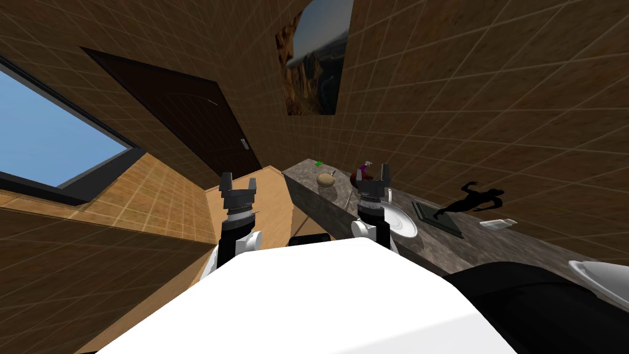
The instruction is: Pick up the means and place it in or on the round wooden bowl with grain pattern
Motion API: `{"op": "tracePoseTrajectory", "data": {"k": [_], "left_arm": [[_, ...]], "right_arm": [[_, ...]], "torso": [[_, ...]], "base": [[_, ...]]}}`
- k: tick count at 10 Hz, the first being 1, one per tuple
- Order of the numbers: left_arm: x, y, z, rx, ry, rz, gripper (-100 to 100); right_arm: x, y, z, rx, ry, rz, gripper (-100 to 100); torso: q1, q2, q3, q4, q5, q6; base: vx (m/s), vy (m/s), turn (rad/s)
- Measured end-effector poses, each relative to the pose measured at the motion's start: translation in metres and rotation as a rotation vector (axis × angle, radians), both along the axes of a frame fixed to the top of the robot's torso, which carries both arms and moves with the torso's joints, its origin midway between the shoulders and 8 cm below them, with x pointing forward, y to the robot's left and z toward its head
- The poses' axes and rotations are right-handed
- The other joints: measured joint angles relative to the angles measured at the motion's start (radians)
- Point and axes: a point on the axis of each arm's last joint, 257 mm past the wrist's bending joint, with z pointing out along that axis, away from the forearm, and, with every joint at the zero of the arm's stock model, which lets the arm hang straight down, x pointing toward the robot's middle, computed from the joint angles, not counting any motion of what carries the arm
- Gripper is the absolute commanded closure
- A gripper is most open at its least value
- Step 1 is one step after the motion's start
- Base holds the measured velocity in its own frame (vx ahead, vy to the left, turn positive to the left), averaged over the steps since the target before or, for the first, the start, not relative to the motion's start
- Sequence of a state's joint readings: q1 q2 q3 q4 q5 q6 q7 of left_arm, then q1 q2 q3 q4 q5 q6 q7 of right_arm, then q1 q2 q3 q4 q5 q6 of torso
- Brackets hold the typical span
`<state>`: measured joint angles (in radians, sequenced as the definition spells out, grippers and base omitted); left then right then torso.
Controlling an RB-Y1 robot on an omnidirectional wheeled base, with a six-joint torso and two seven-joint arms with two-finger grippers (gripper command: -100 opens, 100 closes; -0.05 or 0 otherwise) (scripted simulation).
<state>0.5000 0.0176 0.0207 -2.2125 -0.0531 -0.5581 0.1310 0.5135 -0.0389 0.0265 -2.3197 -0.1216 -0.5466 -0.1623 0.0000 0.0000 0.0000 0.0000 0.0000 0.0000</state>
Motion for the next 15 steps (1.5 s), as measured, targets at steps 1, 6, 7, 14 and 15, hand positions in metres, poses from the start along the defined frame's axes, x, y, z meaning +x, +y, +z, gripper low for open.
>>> {"op": "tracePoseTrajectory", "data": {"k": [1,6,7,14,15], "left_arm": [[0.000,0.000,0.000,0.000,0.000,0.000,0],[0.000,0.000,0.000,0.000,0.000,0.000,0],[0.000,0.000,0.000,0.000,0.000,0.000,0],[0.000,0.000,0.000,0.000,0.000,0.000,0],[0.000,0.000,0.000,0.000,0.000,0.000,0]], "right_arm": [[0.005,0.002,-0.005,-0.019,0.020,0.012,-100],[0.041,0.001,-0.056,-0.119,0.186,0.068,-100],[0.045,0.000,-0.063,-0.135,0.207,0.073,-100],[0.084,-0.033,-0.139,-0.269,0.452,0.085,-100],[0.086,-0.036,-0.143,-0.288,0.473,0.085,-100]], "torso": [[-0.001,0.000,0.000,0.000,0.000,0.000],[-0.001,0.001,0.000,0.000,0.000,0.000],[-0.001,0.001,0.000,0.000,0.000,0.000],[0.000,0.000,0.000,0.000,0.000,0.000],[0.000,0.000,0.000,0.000,0.000,0.000]], "base": [[-0.009,-0.010,-0.001],[-0.013,-0.010,0.002],[-0.008,-0.002,0.006],[-0.010,0.002,0.014],[-0.007,0.010,0.030]]}}
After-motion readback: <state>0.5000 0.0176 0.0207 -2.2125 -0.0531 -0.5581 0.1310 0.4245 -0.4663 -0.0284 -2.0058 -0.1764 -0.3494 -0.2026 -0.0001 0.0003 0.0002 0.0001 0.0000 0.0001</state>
